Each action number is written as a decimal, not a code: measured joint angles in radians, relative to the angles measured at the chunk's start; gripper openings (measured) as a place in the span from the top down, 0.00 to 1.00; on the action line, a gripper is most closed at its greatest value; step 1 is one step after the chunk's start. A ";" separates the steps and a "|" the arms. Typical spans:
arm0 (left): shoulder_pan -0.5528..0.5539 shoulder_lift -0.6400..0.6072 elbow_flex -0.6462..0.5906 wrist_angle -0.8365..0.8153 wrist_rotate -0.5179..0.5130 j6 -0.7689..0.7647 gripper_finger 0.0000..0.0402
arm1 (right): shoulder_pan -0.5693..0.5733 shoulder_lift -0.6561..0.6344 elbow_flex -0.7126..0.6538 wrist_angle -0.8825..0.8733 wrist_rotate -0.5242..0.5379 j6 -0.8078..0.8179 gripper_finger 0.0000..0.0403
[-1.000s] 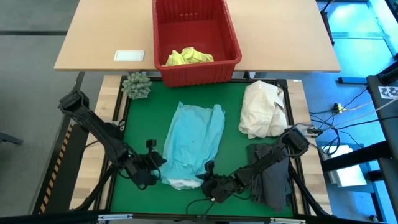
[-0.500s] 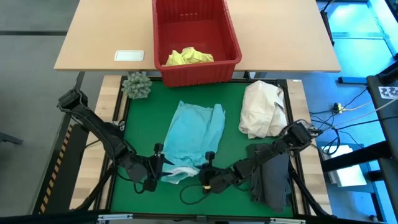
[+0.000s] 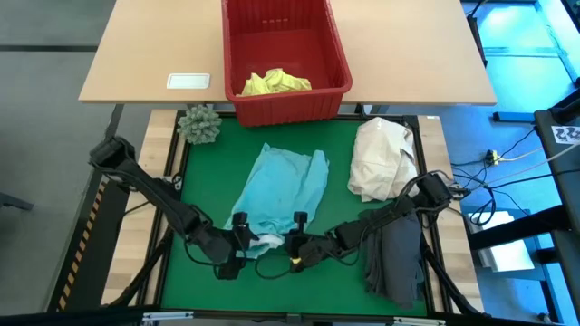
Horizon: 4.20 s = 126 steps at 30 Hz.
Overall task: Fold Laundry from Bin
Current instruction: Fold the blue short
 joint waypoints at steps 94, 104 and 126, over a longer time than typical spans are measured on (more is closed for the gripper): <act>0.028 0.357 0.002 0.156 -0.178 -0.211 0.98 | 0.016 -0.004 0.298 -0.707 -0.172 -0.102 0.63; 0.051 0.356 0.002 0.183 -0.172 -0.237 0.98 | 0.096 0.006 0.345 -0.773 -0.094 -0.100 0.29; 0.135 0.356 0.034 0.206 -0.042 -0.237 0.98 | 0.088 0.144 0.344 -0.692 0.110 -0.331 0.09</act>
